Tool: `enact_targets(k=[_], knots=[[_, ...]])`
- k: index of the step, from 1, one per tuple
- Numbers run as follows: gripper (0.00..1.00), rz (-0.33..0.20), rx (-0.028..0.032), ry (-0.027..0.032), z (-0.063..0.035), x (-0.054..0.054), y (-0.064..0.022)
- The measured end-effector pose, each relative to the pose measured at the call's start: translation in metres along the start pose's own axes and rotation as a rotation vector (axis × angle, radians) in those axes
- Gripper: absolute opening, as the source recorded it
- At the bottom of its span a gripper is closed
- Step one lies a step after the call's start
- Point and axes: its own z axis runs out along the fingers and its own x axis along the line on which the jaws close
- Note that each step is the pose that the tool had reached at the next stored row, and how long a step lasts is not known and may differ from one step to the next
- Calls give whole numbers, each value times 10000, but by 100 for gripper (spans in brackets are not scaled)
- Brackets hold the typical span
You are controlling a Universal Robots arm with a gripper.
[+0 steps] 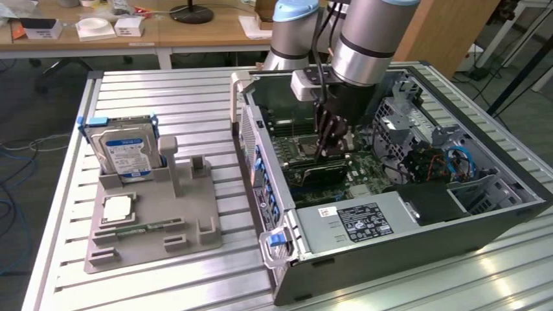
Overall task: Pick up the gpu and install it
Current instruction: 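Press down on the gpu until it lock into place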
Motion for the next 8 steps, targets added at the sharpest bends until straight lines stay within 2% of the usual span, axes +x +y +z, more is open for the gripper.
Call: enact_targets(k=[3,8], knots=[[11,2,1,0,8,8,-7],[11,19,10,-2,96,25,-12]])
